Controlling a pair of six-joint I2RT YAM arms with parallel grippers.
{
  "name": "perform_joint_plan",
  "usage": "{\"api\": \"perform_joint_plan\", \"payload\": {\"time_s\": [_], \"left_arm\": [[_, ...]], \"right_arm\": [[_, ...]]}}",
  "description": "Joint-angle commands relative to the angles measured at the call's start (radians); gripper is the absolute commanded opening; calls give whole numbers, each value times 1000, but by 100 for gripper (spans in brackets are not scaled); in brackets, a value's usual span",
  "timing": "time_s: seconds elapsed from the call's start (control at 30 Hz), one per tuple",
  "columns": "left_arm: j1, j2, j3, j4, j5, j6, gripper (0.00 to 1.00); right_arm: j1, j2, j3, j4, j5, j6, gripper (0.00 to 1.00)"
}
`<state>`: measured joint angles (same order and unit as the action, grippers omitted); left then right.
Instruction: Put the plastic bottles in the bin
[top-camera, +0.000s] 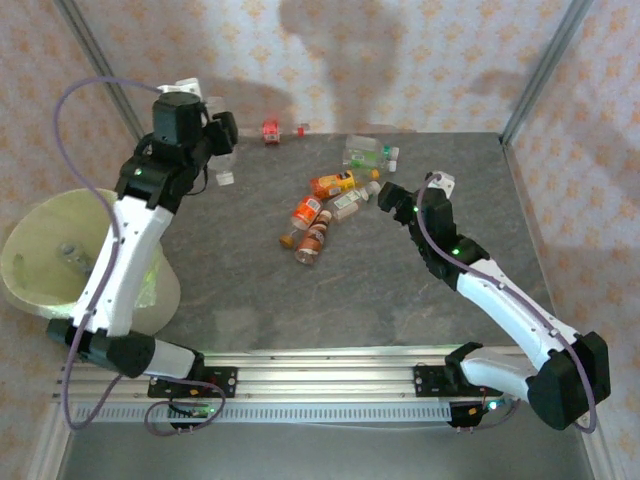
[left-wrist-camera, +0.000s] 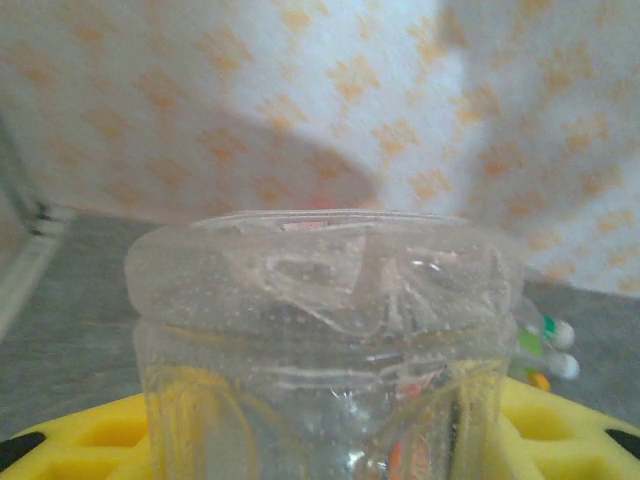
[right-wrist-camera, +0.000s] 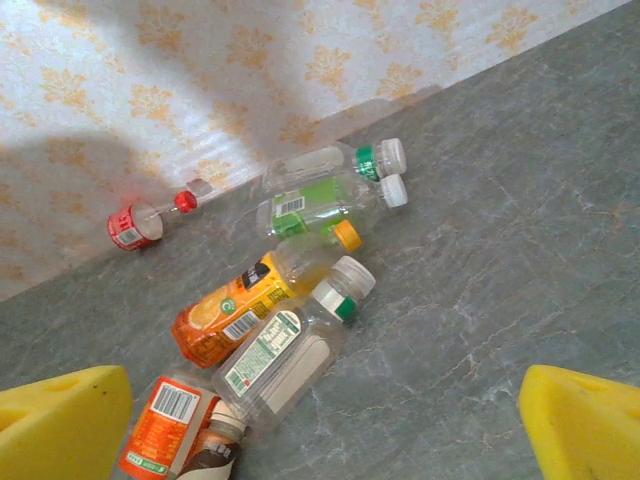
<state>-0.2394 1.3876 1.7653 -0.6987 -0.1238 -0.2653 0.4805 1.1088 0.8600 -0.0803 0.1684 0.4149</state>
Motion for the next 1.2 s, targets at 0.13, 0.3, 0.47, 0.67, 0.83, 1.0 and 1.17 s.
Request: {"api": "perform_joint_plan", "payload": {"time_s": [0.13,0.3,0.47,0.67,0.83,1.0,1.17], "left_arm": [[15,-87,-1,-145,-437,94,56],[72,-125,-9,-255,-727,68,56],[247,-231,-139,-251,-679,37,56],[492,-323,-306,-243,-560,2,56],[679,-364,-393,-216,-390,-8,55],[770,-336,-400,-232,-382,-15,55],[928,-314,-394,-244,-336,-25,56]], "right_arm": [[-3,5,-5,54,-17,-12,99],[-3,36,12,63,-41,-18,99],[-3,67,35,66,-65,-25,100],[-2,117,65,51,-104,-29,99],[-3,144,94,21,-125,-47,99],[-3,145,93,22,-121,-43,99],[-3,151,92,20,-121,-54,99]]}}
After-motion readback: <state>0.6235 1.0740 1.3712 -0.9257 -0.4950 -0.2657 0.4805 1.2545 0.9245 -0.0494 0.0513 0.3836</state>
